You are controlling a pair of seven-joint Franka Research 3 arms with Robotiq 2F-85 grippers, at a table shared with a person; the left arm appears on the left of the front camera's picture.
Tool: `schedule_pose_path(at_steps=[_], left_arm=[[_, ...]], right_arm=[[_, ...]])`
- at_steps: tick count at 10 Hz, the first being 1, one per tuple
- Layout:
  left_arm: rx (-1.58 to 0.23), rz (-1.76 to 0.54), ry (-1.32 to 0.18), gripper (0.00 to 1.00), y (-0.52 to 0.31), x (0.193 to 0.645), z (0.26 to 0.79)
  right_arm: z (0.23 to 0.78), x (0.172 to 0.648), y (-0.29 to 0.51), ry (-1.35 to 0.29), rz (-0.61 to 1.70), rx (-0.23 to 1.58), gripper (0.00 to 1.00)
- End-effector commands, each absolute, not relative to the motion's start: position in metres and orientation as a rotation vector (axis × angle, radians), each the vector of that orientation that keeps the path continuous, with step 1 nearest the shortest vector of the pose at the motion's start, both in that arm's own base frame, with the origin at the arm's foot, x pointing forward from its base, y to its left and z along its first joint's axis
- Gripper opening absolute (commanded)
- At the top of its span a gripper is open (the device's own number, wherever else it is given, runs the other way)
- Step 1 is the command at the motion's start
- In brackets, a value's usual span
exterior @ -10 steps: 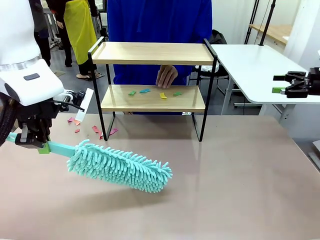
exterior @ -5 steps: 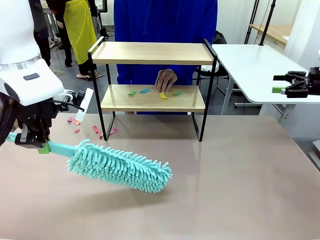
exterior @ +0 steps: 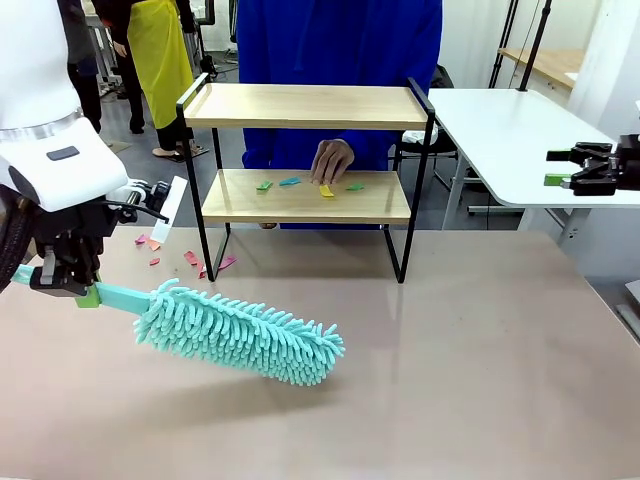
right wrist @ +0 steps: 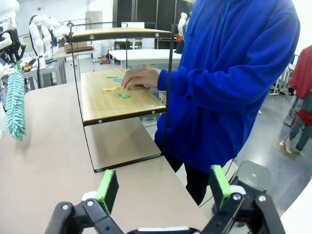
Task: Clean the shelf.
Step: Clean the specific section of the Shelf indicated by the human with the Duster.
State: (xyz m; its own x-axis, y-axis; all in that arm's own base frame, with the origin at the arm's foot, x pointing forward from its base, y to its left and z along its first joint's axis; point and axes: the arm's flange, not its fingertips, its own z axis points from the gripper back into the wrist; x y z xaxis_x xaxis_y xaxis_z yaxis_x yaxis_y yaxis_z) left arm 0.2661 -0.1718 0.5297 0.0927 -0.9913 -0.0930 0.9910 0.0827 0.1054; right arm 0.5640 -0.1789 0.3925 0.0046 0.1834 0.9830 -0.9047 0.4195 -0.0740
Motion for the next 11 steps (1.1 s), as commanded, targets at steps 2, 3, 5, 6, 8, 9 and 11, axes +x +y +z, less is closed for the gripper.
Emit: schedule_pose_path(at_steps=[2, 3, 5, 6, 8, 9, 11], left_arm=[[0.157, -1.473, 0.001, 0.13, -0.171, 0.265, 0.532], [0.155, -1.48, -0.003, 0.13, -0.172, 0.266, 0.53], [-0.036, -1.495, -0.149, 0.13, -0.19, 0.272, 0.548], [-0.057, -1.434, -0.157, 0.13, -0.202, 0.277, 0.561], [-0.121, -1.121, -0.186, 0.13, -0.235, 0.278, 0.588], [-0.115, -0.963, -0.19, 0.13, -0.256, 0.276, 0.596], [-0.143, -0.831, -0.207, 0.13, -0.293, 0.275, 0.604]], right_arm=[[0.396, 0.565, -0.177, -1.282, 0.993, 0.738, 1.0], [0.396, 0.565, -0.177, -1.282, 0.993, 0.738, 1.0], [0.396, 0.565, -0.177, -1.282, 0.993, 0.738, 1.0], [0.396, 0.565, -0.177, -1.282, 0.993, 0.738, 1.0], [0.396, 0.565, -0.177, -1.282, 0.993, 0.738, 1.0], [0.396, 0.565, -0.177, -1.282, 0.993, 0.738, 1.0], [0.396, 0.565, -0.177, -1.282, 0.993, 0.738, 1.0]])
